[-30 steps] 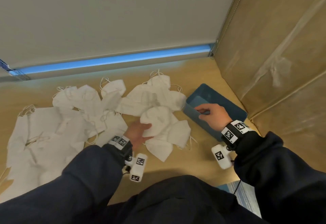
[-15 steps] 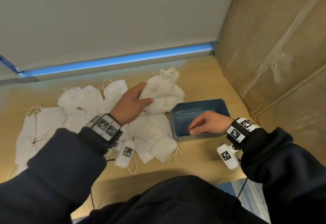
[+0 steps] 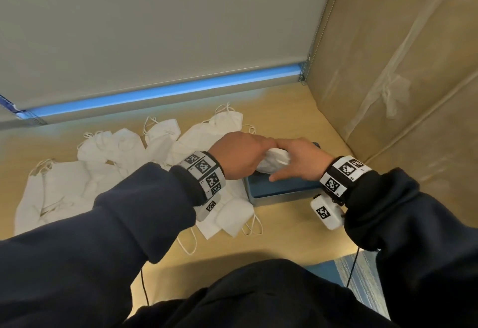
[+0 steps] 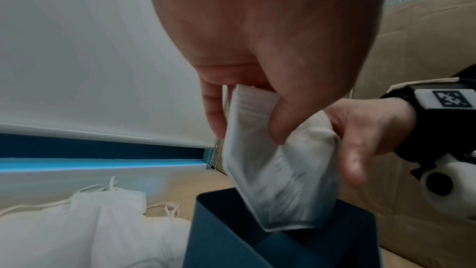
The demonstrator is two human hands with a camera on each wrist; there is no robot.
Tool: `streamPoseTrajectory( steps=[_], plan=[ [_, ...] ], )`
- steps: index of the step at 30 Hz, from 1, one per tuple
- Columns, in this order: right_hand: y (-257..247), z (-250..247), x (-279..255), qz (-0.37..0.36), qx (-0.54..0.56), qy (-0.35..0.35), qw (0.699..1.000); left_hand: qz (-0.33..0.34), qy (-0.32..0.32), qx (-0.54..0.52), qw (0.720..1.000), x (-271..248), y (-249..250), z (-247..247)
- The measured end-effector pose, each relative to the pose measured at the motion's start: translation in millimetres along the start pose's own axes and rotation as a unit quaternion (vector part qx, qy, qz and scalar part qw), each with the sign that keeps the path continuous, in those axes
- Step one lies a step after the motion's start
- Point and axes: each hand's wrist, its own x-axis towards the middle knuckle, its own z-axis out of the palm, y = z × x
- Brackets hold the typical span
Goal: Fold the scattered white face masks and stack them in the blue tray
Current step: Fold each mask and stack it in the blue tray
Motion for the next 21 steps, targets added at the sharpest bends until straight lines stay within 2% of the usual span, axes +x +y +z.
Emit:
streamPoseTrajectory(
  steps=[4,6,7,10,12,13,14,16,19,21],
  plan=[
    [17,-12,1,0.072,0.035,0.003,0.997,-0.03,0.0,-0.035,0.999,-5,-12,15],
    [29,-21,0,0.099,0.144,0.009,0.985,-0.06,0.013,-0.07,0.996,-10,-18,25],
    [34,-23,-1,0.113,0.231,0.023,0.966,-0.076,0.021,-0.09,0.993,-11,-21,29],
    [40,-29,-1,0.133,0.458,0.081,0.875,-0.104,0.04,-0.119,0.987,-10,-23,35],
    [33,-30,1,0.118,0.562,0.083,0.814,-0.098,0.038,-0.11,0.988,-4,-21,38],
    [28,-30,1,0.112,0.596,0.075,0.791,-0.091,0.035,-0.107,0.989,-1,-19,40],
    [24,-31,2,0.111,0.611,0.072,0.78,-0.086,0.031,-0.106,0.99,2,-17,41],
    [26,-31,7,0.119,0.585,0.101,0.796,-0.09,0.02,-0.102,0.991,6,-17,45],
    [39,-29,14,0.165,0.445,0.164,0.865,-0.109,0.007,-0.103,0.989,10,-19,52],
    [43,-24,18,0.153,0.352,0.158,0.91,-0.106,0.002,-0.099,0.989,13,-17,58]
  ],
)
